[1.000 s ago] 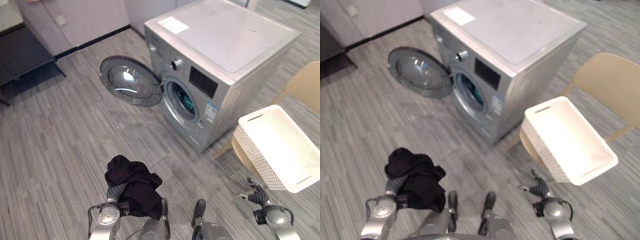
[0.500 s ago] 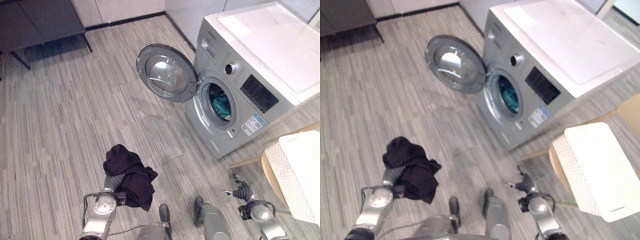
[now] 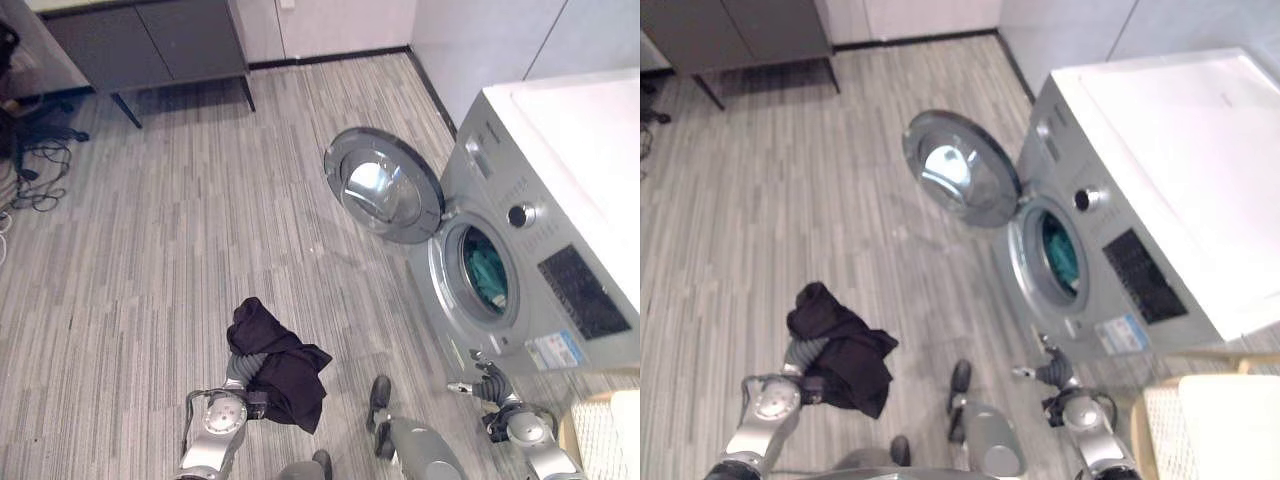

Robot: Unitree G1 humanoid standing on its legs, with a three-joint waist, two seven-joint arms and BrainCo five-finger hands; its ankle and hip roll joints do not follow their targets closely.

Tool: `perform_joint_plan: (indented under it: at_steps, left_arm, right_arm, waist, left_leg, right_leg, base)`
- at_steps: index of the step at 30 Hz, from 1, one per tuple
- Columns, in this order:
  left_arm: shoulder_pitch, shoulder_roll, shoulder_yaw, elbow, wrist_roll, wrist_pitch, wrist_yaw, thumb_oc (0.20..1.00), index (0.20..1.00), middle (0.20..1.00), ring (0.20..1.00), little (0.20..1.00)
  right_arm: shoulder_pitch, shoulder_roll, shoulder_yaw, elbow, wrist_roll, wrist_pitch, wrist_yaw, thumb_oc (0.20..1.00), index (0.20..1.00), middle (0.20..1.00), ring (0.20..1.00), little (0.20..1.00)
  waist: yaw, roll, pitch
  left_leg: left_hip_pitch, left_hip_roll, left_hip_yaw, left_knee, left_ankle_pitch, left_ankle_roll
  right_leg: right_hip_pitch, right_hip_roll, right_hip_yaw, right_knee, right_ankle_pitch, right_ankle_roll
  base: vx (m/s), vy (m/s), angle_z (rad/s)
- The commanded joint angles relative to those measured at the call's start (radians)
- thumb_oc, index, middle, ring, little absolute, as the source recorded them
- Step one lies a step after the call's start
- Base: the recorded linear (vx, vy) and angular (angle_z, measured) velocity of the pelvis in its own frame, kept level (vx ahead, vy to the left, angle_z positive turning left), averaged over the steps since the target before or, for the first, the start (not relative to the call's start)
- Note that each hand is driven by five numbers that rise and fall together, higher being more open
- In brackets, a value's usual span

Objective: Grab the laundry basket,head to the washer,open it,put in the laundry and shut it.

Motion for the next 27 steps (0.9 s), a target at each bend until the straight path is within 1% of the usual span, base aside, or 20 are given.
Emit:
perform_joint_plan:
  at_steps: [1,2,4,5,6,8,9,10,11,13,14,15,16,19,20,21,22,23,25,27]
  left_arm:
    - [-0.023,0.014,0.012,-0.048,0.018,-0.042,-0.008,0.2,0.2,0.2,0.2,0.2]
    - [-0.02,0.014,0.006,-0.055,0.017,-0.041,-0.006,0.2,0.2,0.2,0.2,0.2]
    - [-0.02,0.017,0.003,-0.057,0.018,-0.041,-0.005,0.2,0.2,0.2,0.2,0.2]
    - [-0.015,0.025,-0.001,-0.063,0.024,-0.041,-0.002,0.2,0.2,0.2,0.2,0.2]
    - [-0.016,0.026,-0.001,-0.063,0.024,-0.041,-0.002,0.2,0.2,0.2,0.2,0.2]
    - [-0.016,0.029,-0.003,-0.069,0.023,-0.041,0.002,0.2,0.2,0.2,0.2,0.2]
    - [-0.019,0.031,-0.009,-0.069,0.022,-0.043,0.009,0.2,0.2,0.2,0.2,0.2]
    - [-0.019,0.031,-0.009,-0.068,0.022,-0.044,0.009,0.2,0.2,0.2,0.2,0.2]
    - [-0.016,0.033,-0.016,-0.066,0.023,-0.043,0.007,0.2,0.2,0.2,0.2,0.2]
    - [-0.014,0.041,-0.031,-0.061,0.033,-0.042,-0.011,0.2,0.2,0.2,0.2,0.2]
    - [-0.019,0.055,-0.038,-0.062,0.039,-0.041,-0.015,0.2,0.2,0.2,0.2,0.2]
    - [-0.019,0.055,-0.038,-0.061,0.039,-0.041,-0.015,0.2,0.2,0.2,0.2,0.2]
    - [-0.026,0.062,-0.046,-0.064,0.046,-0.04,-0.02,0.2,0.2,0.2,0.2,0.2]
    - [-0.034,0.083,-0.044,-0.074,0.055,-0.044,-0.017,0.2,0.2,0.2,0.2,0.2]
    - [-0.038,0.097,-0.042,-0.078,0.062,-0.043,-0.016,0.2,0.2,0.2,0.2,0.2]
    - [-0.04,0.1,-0.037,-0.073,0.062,-0.044,-0.01,0.2,0.2,0.2,0.2,0.2]
    - [-0.041,0.1,-0.037,-0.073,0.062,-0.044,-0.01,0.2,0.2,0.2,0.2,0.2]
    - [-0.041,0.101,-0.033,-0.07,0.063,-0.044,-0.007,0.2,0.2,0.2,0.2,0.2]
    - [-0.04,0.099,-0.027,-0.068,0.066,-0.044,-0.003,0.2,0.2,0.2,0.2,0.2]
    - [-0.038,0.091,-0.024,-0.065,0.059,-0.045,-0.001,0.2,0.2,0.2,0.2,0.2]
  right_arm:
    - [0.016,-0.031,-0.013,-0.03,0.029,-0.021,-0.006,1.0,1.0,1.0,1.0,1.0]
    - [0.014,-0.038,-0.017,-0.028,0.031,-0.02,-0.012,1.0,1.0,1.0,1.0,1.0]
    - [0.012,-0.039,-0.019,-0.026,0.035,-0.02,-0.013,1.0,1.0,1.0,1.0,1.0]
    - [0.009,-0.045,-0.02,-0.017,0.04,-0.023,-0.018,1.0,1.0,1.0,1.0,1.0]
    - [0.008,-0.045,-0.02,-0.017,0.04,-0.023,-0.018,1.0,1.0,1.0,1.0,1.0]
    - [0.003,-0.048,-0.015,-0.005,0.037,-0.022,-0.025,1.0,1.0,1.0,1.0,1.0]
    - [-0.004,-0.049,-0.012,0.009,0.037,-0.021,-0.032,1.0,1.0,1.0,1.0,1.0]
    - [-0.004,-0.049,-0.012,0.009,0.037,-0.021,-0.032,1.0,1.0,1.0,1.0,1.0]
    - [-0.006,-0.044,-0.007,0.02,0.035,-0.021,-0.028,1.0,1.0,1.0,1.0,1.0]
    - [-0.002,-0.034,-0.01,0.037,0.032,-0.024,-0.025,1.0,1.0,1.0,1.0,1.0]
    - [-0.006,-0.028,-0.009,0.038,0.033,-0.019,-0.021,1.0,1.0,1.0,1.0,1.0]
    - [-0.006,-0.028,-0.009,0.038,0.033,-0.019,-0.021,1.0,1.0,1.0,1.0,1.0]
    - [-0.012,-0.025,-0.009,0.035,0.036,-0.019,-0.019,1.0,1.0,1.0,1.0,1.0]
    - [-0.037,-0.017,0.013,0.029,0.027,-0.015,-0.01,1.0,1.0,1.0,1.0,1.0]
    - [-0.056,-0.012,0.031,0.028,0.017,-0.011,0.0,1.0,1.0,1.0,1.0,1.0]
    - [-0.062,-0.009,0.039,0.025,0.016,-0.012,0.002,1.0,1.0,1.0,1.0,1.0]
    - [-0.063,-0.008,0.039,0.025,0.016,-0.012,0.002,1.0,1.0,1.0,1.0,1.0]
    - [-0.064,-0.005,0.042,0.023,0.014,-0.013,0.004,1.0,1.0,1.0,1.0,1.0]
    - [-0.066,0.005,0.047,0.016,0.012,-0.015,0.009,1.0,1.0,1.0,1.0,1.0]
    - [-0.068,0.006,0.046,0.017,0.01,-0.013,0.011,1.0,1.0,1.0,1.0,1.0]
  waist:
    - [-0.03,-0.024,-0.051]
    - [-0.019,-0.032,-0.041]
    - [-0.015,-0.037,-0.039]
    - [0.0,-0.039,-0.029]
    - [0.0,-0.04,-0.03]
    - [0.018,-0.034,-0.02]
    - [0.033,-0.028,-0.009]
    - [0.035,-0.029,-0.008]
    - [0.034,-0.02,-0.014]
    - [0.033,-0.019,-0.027]
    - [0.024,-0.022,-0.034]
    - [0.027,-0.023,-0.034]
    - [0.021,-0.027,-0.034]
    - [0.023,-0.035,-0.035]
    - [0.019,-0.039,-0.027]
    - [0.019,-0.04,-0.024]
    - [0.021,-0.039,-0.026]
    - [0.022,-0.039,-0.025]
    - [0.02,-0.041,-0.024]
    - [0.017,-0.039,-0.025]
  left_leg:
    - [-0.144,0.019,0.029,0.069,0.0,-0.001]
    - [-0.201,0.023,0.019,0.055,-0.027,0.011]
    - [-0.22,0.02,0.006,0.033,-0.02,0.013]
    - [-0.271,0.015,-0.046,-0.009,0.033,-0.001]
    - [-0.272,0.013,-0.046,-0.013,0.037,-0.001]
    - [-0.325,0.011,-0.11,-0.074,0.107,-0.019]
    - [-0.368,0.009,-0.178,-0.116,0.157,-0.029]
    - [-0.365,0.009,-0.176,-0.118,0.157,-0.029]
    - [-0.363,0.011,-0.203,-0.139,0.157,-0.027]
    - [-0.336,0.016,-0.175,-0.134,0.147,-0.017]
    - [-0.331,0.012,-0.15,-0.118,0.132,-0.005]
    - [-0.331,0.013,-0.146,-0.117,0.13,-0.004]
    - [-0.332,0.011,-0.123,-0.099,0.118,0.004]
    - [-0.323,0.013,-0.059,-0.052,0.062,0.032]
    - [-0.307,0.023,-0.018,-0.036,0.032,0.05]
    - [-0.296,0.031,0.008,-0.038,0.021,0.057]
    - [-0.298,0.032,0.01,-0.04,0.024,0.056]
    - [-0.286,0.036,0.026,-0.047,0.019,0.058]
    - [-0.249,0.039,0.07,-0.069,0.009,0.059]
    - [-0.214,0.038,0.111,-0.094,0.002,0.057]
  right_leg:
    - [0.084,-0.044,0.045,-0.009,-0.127,0.115]
    - [0.109,-0.046,0.064,-0.014,-0.143,0.114]
    - [0.115,-0.045,0.077,-0.016,-0.145,0.116]
    - [0.14,-0.035,0.112,-0.025,-0.152,0.117]
    - [0.137,-0.036,0.111,-0.026,-0.15,0.117]
    - [0.159,-0.018,0.149,-0.033,-0.158,0.116]
    - [0.177,-0.002,0.196,-0.028,-0.17,0.116]
    - [0.178,-0.003,0.198,-0.028,-0.171,0.116]
    - [0.184,0.006,0.236,-0.013,-0.187,0.119]
    - [0.197,-0.01,0.258,0.003,-0.202,0.129]
    - [0.19,-0.03,0.276,0.029,-0.207,0.141]
    - [0.188,-0.03,0.28,0.03,-0.208,0.141]
    - [0.183,-0.042,0.289,0.042,-0.207,0.149]
    - [0.145,-0.06,0.334,0.099,-0.202,0.17]
    - [0.104,-0.061,0.348,0.166,-0.195,0.18]
    - [0.08,-0.066,0.331,0.194,-0.189,0.186]
    - [0.076,-0.064,0.333,0.192,-0.186,0.185]
    - [0.06,-0.071,0.307,0.209,-0.179,0.19]
    - [0.042,-0.093,0.219,0.194,-0.162,0.194]
    - [0.017,-0.101,0.128,0.16,-0.138,0.19]
  base:
    - [0.16,-0.01,-0.69]
    - [0.22,0.002,-0.64]
    - [0.17,0.031,-0.66]
    - [0.12,0.028,-0.74]
    - [0.2,0.053,-0.92]
    - [0.19,0.094,-0.85]
    - [0.2,0.112,-0.98]
    - [0.28,0.206,-0.96]
    - [0.22,0.194,-0.9]
    - [0.32,0.316,-0.96]
    - [0.23,0.269,-0.99]
    - [0.19,0.262,-1.03]
    - [0.11,0.154,-0.65]
    - [0.14,0.228,-0.7]
    - [0.11,0.242,-1.37]
    - [0.07,0.17,-1.41]
    - [0.04,0.089,-1.3]
    - [0.05,0.078,-1.23]
    - [0.09,0.094,-0.86]
    - [0.12,0.048,-0.8]
